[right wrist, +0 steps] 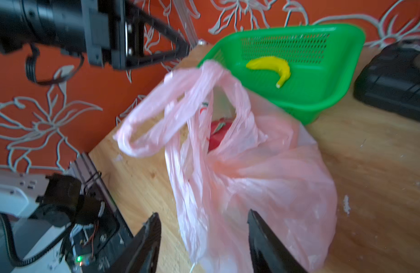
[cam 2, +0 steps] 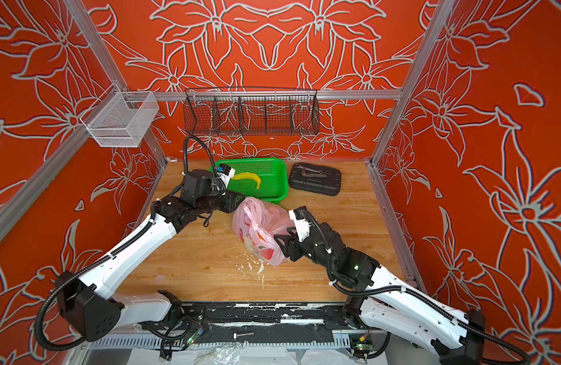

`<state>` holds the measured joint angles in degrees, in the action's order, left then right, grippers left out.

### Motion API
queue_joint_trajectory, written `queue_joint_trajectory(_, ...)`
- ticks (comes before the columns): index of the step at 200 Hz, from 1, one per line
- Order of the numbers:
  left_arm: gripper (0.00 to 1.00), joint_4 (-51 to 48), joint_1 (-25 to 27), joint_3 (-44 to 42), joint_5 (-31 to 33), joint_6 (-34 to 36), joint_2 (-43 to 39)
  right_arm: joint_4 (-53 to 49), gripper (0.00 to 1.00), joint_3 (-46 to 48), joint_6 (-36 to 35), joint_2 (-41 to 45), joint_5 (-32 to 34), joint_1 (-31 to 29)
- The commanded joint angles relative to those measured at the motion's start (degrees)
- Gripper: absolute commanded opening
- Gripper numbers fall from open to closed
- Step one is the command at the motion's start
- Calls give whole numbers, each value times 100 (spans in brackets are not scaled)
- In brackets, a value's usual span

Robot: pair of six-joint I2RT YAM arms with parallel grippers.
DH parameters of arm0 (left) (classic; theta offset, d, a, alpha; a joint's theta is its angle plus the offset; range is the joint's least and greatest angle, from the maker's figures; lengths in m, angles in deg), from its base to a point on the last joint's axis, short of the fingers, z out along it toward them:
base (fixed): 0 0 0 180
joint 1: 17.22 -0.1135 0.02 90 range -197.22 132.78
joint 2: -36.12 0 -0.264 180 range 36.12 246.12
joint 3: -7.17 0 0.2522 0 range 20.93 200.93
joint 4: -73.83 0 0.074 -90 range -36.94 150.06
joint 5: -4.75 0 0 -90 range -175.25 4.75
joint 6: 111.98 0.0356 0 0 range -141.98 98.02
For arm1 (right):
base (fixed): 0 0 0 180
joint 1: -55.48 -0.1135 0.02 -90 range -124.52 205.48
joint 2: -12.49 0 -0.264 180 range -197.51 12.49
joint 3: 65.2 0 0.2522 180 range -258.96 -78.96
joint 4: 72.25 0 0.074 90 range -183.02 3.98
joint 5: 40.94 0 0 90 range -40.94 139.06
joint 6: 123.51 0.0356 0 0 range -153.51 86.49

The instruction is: Untie the knot of the plastic bag and take out the fruit

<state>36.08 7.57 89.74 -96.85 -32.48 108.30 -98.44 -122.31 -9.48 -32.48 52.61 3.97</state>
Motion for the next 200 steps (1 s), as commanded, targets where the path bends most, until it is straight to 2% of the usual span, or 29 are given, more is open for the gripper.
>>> queue_joint_trajectory(1,45,-287,12,-118,110,-760,-331,108,61,-564,-199,-292,649,160)
queue_joint_trajectory(29,45,-792,8,-241,467,-1665,-571,-308,61,-1211,-41,-958,269,555)
queue_joint_trajectory(57,43,-1030,8,-557,418,-2302,-812,-550,60,-1538,198,-1564,-333,885)
queue_joint_trajectory(84,43,-822,8,-1159,58,-2912,-1127,-836,60,-1814,225,-2098,-620,1024)
queue_joint_trajectory(125,42,213,21,-1955,-1051,-3686,-1169,-1382,61,-2406,58,-3080,-1284,1051)
queue_joint_trajectory(157,48,639,112,-2079,-1333,-3881,-941,-1538,65,-2734,61,-3756,-1402,1051)
queue_joint_trajectory(185,55,914,175,-2031,-1443,-3834,-683,-1496,65,-2862,90,-4181,-1395,1049)
queue_joint_trajectory(200,56,955,209,-1926,-1619,-3746,-454,-1472,62,-2898,119,-4329,-1431,1047)
